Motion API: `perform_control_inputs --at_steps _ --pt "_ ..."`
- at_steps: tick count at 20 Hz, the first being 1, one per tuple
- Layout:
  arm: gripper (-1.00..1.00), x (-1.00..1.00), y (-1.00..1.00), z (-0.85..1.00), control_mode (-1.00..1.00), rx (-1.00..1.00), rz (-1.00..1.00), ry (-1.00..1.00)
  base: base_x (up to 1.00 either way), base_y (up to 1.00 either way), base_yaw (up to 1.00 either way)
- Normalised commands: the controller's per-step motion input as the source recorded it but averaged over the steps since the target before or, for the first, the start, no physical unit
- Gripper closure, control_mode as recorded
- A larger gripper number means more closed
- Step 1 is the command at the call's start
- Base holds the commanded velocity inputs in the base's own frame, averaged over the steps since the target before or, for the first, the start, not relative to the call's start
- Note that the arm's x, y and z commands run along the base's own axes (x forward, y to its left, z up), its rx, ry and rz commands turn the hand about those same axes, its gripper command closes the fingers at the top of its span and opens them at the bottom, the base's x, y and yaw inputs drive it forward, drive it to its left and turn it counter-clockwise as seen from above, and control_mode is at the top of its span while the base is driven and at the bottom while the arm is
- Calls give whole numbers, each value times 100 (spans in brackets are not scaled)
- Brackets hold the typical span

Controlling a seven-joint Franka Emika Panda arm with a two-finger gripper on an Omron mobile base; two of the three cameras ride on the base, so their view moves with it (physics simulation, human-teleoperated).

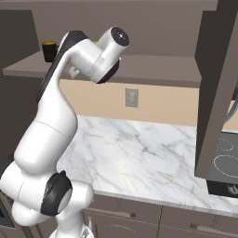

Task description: Pick the mug on the counter and place it in the cabinet with the handle facing the right, like the mugs already inside.

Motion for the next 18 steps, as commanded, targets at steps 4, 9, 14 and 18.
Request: perform_control_inputs --at_steps 4,9,14,18 --pt "-100 -65 3 -7 -100 0 0 -1 0 0 0" --pt "-100 -62 4 -20 -100 0 0 0 0 0 0" --pt "-100 -62 3 -41 -100 0 0 0 0 0 0" --pt "-100 -51 5 -50 -100 -1 0 0 0 0 0"
